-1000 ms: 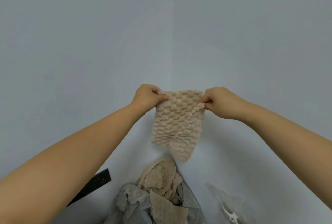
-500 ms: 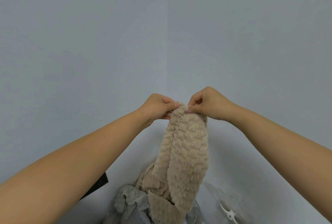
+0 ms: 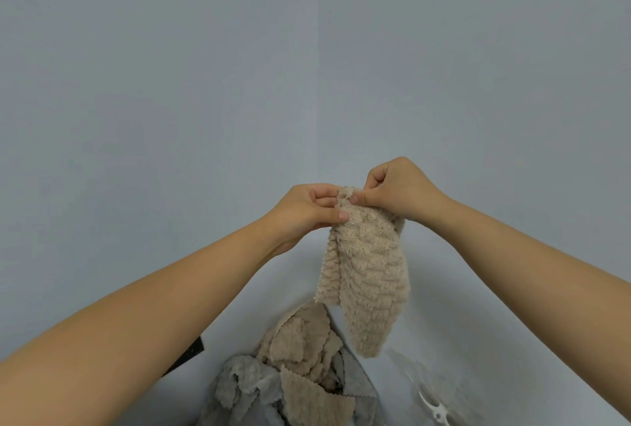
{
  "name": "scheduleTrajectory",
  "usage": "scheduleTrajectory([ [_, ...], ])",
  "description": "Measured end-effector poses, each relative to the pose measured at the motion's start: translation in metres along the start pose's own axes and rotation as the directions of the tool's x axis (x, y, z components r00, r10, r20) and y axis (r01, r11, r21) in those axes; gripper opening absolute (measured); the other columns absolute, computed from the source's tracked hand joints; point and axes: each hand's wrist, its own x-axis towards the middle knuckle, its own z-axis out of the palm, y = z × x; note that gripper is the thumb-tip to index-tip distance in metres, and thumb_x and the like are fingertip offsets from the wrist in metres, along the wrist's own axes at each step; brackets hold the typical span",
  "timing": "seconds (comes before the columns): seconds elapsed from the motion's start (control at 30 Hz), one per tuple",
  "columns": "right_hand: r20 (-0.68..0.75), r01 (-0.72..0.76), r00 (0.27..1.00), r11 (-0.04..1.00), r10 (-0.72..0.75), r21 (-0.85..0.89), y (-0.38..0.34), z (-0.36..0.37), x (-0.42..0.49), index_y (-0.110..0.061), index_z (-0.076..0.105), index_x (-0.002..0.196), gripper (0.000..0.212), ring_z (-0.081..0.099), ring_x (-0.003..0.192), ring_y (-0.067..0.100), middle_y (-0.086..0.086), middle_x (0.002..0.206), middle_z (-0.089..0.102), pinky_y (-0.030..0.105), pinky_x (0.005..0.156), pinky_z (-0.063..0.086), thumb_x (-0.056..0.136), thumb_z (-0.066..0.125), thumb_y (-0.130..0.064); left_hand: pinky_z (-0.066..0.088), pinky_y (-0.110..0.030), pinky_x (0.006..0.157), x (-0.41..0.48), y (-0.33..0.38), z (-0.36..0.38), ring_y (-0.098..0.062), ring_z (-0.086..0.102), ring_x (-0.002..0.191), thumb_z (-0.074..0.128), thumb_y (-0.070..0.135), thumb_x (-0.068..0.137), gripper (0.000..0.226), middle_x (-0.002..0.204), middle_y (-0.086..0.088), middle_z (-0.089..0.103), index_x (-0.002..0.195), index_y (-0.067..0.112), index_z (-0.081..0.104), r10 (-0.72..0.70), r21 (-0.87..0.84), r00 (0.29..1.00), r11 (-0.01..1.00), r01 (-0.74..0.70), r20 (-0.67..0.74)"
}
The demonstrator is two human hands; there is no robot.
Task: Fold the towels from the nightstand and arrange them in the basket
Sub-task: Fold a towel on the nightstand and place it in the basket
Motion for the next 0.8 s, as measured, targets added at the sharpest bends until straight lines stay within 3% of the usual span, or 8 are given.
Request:
scheduleTrajectory([
  [0.1, 0.047, 0.028, 0.999, 1.000, -0.028, -0.010, 0.000, -0.004, 0.001, -0.012, 0.065, 0.064, 0.024, 0.047, 0.045, -0.002, -0.013, 0.051, 0.054, 0.009, 0.045, 0.035, 0.072, 0.082, -0.027, 0.055, -0.024, 0.079, 0.005, 0.000, 0.001, -0.019, 0.063, 0.080, 0.066, -0.009, 0.080, 0.032, 0.081, -0.010, 0.065, 0.111, -0.004, 0.063, 0.010, 0.035, 0.996, 0.999, -0.007, -0.094],
  [0.2, 0.172, 0.079, 0.983, 0.995, -0.069, -0.053, 0.006, -0.018, 0.000, -0.021, 0.069, 0.084, 0.022, 0.054, 0.074, -0.001, -0.012, 0.081, 0.061, 0.012, 0.066, 0.042, 0.070, 0.083, -0.031, 0.055, -0.023, 0.074, 0.010, 0.003, -0.005, -0.017, 0.066, 0.077, 0.059, -0.011, 0.084, 0.019, 0.080, -0.007, 0.071, 0.097, 0.002, 0.067, 0.023, 0.026, 0.996, 0.999, -0.021, -0.090],
  [0.3, 0.384, 0.100, 0.920, 0.994, -0.075, -0.045, 0.020, -0.032, 0.004, -0.036, 0.055, 0.122, 0.059, 0.041, 0.121, -0.003, -0.019, 0.129, 0.049, 0.020, 0.099, 0.034, 0.069, 0.082, -0.034, 0.053, -0.021, 0.065, 0.010, 0.007, -0.010, -0.012, 0.066, 0.068, 0.051, -0.011, 0.088, 0.023, 0.071, 0.000, 0.071, 0.089, 0.007, 0.066, 0.040, 0.020, 0.999, 0.999, -0.040, -0.010],
  [0.37, 0.498, 0.103, 0.864, 0.994, -0.067, -0.045, 0.025, -0.031, 0.006, -0.039, 0.042, 0.135, 0.078, 0.031, 0.131, -0.004, -0.022, 0.141, 0.039, 0.022, 0.104, 0.026, 0.070, 0.083, -0.035, 0.051, -0.020, 0.062, 0.009, 0.011, -0.010, -0.010, 0.067, 0.067, 0.048, -0.010, 0.090, 0.024, 0.070, 0.001, 0.071, 0.087, 0.007, 0.065, 0.046, 0.016, 0.998, 0.999, -0.047, 0.050],
  [0.57, 0.534, 0.015, 0.843, 0.996, -0.063, 0.093, 0.037, -0.019, 0.008, -0.019, 0.072, 0.091, 0.019, 0.064, 0.091, 0.007, -0.006, 0.095, 0.071, 0.021, 0.086, 0.047, 0.075, 0.079, -0.013, 0.051, -0.021, 0.064, 0.009, 0.015, -0.017, -0.011, 0.064, 0.067, 0.046, -0.009, 0.092, 0.025, 0.070, 0.003, 0.070, 0.085, 0.008, 0.063, 0.054, 0.033, 0.996, 0.998, -0.056, 0.078],
  [0.67, 0.411, -0.103, 0.911, 0.958, -0.017, 0.267, 0.033, -0.024, 0.008, -0.006, 0.069, 0.084, 0.017, 0.065, 0.080, 0.016, 0.005, 0.083, 0.068, 0.029, 0.077, 0.051, 0.075, 0.080, -0.015, 0.055, -0.028, 0.077, 0.011, 0.011, -0.022, -0.018, 0.064, 0.084, 0.050, 0.006, 0.094, 0.015, 0.088, -0.004, 0.071, 0.099, 0.005, 0.065, 0.027, -0.129, 1.000, 0.991, -0.028, -0.010],
  [0.73, 0.336, -0.176, 0.940, 0.924, 0.055, 0.340, 0.024, -0.028, 0.009, -0.008, 0.066, 0.080, 0.011, 0.063, 0.070, 0.013, 0.004, 0.077, 0.065, 0.022, 0.062, 0.052, 0.079, 0.075, -0.015, 0.050, -0.038, 0.096, 0.013, 0.004, -0.025, -0.026, 0.061, 0.107, 0.053, 0.024, 0.091, 0.039, 0.115, -0.014, 0.065, 0.121, -0.001, 0.059, -0.033, -0.291, 0.999, 0.956, 0.040, 0.028],
  [0.8, 0.267, -0.176, 0.959, 0.940, 0.097, 0.291, 0.017, -0.031, 0.012, -0.008, 0.065, 0.075, 0.012, 0.059, 0.059, 0.011, 0.002, 0.068, 0.062, 0.019, 0.051, 0.047, 0.081, 0.074, -0.014, 0.044, -0.041, 0.103, 0.011, -0.003, -0.021, -0.025, 0.057, 0.116, 0.058, 0.029, 0.085, 0.050, 0.124, -0.014, 0.061, 0.126, 0.001, 0.056, -0.105, -0.251, 0.991, 0.960, 0.121, 0.078],
])
